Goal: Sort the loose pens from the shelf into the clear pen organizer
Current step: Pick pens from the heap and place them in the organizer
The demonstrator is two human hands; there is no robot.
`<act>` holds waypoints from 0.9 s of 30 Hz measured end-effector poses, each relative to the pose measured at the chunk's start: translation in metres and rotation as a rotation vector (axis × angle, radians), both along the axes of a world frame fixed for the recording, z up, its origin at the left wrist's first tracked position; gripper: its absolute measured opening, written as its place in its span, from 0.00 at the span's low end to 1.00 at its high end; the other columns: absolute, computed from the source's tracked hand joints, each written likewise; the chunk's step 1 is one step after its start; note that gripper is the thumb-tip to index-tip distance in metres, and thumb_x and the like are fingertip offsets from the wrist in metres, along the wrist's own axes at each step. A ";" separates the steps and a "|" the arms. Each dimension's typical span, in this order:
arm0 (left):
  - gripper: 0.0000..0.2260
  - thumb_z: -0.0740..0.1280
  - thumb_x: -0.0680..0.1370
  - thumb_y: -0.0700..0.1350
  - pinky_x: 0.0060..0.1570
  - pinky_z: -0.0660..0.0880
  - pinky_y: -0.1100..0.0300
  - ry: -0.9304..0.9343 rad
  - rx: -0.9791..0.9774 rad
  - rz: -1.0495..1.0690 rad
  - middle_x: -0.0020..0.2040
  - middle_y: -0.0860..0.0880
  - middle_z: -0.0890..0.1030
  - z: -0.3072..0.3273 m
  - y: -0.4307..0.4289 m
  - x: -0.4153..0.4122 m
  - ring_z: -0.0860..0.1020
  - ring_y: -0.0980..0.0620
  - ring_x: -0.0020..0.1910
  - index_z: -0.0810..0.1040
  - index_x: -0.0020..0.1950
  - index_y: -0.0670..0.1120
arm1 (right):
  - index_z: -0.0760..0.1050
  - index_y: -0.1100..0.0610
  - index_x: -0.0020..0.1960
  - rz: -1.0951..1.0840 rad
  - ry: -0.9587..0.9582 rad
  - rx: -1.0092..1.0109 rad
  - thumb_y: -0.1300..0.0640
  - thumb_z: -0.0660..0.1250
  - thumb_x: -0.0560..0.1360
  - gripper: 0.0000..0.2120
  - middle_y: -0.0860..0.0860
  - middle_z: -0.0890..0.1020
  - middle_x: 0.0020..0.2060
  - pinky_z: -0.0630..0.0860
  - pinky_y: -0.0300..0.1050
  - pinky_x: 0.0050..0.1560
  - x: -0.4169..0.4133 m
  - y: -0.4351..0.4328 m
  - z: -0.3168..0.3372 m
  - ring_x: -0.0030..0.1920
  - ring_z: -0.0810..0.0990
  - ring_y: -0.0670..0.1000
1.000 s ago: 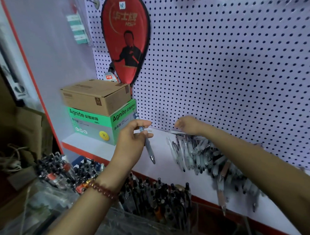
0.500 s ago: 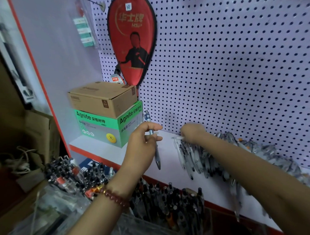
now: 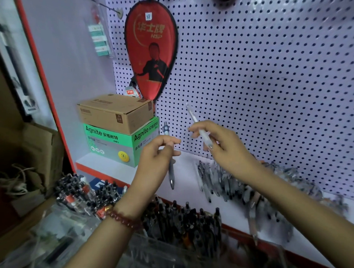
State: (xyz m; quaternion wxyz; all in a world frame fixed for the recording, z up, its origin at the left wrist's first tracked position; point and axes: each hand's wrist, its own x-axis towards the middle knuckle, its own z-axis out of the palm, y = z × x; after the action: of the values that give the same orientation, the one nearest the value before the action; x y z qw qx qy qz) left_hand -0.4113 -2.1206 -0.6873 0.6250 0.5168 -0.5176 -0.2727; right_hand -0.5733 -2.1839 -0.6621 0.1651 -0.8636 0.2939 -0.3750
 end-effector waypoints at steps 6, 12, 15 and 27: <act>0.13 0.55 0.83 0.40 0.39 0.78 0.65 0.232 0.024 -0.234 0.40 0.55 0.84 0.011 0.035 -0.028 0.82 0.60 0.42 0.79 0.48 0.46 | 0.67 0.45 0.71 0.124 0.076 -0.119 0.68 0.52 0.77 0.28 0.29 0.70 0.49 0.69 0.33 0.43 -0.017 0.066 -0.009 0.45 0.72 0.34; 0.13 0.56 0.82 0.42 0.39 0.78 0.62 0.528 0.041 -0.414 0.45 0.46 0.84 0.010 0.060 -0.052 0.83 0.52 0.47 0.80 0.51 0.44 | 0.65 0.50 0.74 0.106 0.091 -0.222 0.65 0.52 0.75 0.28 0.44 0.71 0.64 0.78 0.49 0.48 -0.027 0.093 -0.016 0.55 0.76 0.44; 0.13 0.55 0.82 0.41 0.39 0.79 0.59 0.590 0.039 -0.481 0.45 0.43 0.83 0.008 0.070 -0.059 0.82 0.49 0.46 0.78 0.53 0.40 | 0.65 0.50 0.73 0.118 0.093 -0.213 0.60 0.50 0.76 0.27 0.38 0.71 0.57 0.75 0.40 0.50 -0.038 0.099 -0.016 0.54 0.73 0.35; 0.09 0.53 0.83 0.41 0.28 0.66 0.66 0.153 -0.073 -0.355 0.41 0.50 0.74 0.005 0.085 -0.081 0.69 0.61 0.30 0.68 0.45 0.48 | 0.70 0.49 0.61 -0.056 -0.254 0.309 0.54 0.59 0.80 0.11 0.45 0.70 0.31 0.67 0.39 0.30 -0.071 0.110 -0.009 0.28 0.68 0.43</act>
State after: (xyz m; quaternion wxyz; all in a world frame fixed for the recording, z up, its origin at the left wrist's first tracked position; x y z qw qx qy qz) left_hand -0.4923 -2.0353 -0.6823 0.6228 0.3720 -0.5614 -0.3982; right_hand -0.6446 -2.0743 -0.6712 0.3210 -0.7651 0.3488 -0.4359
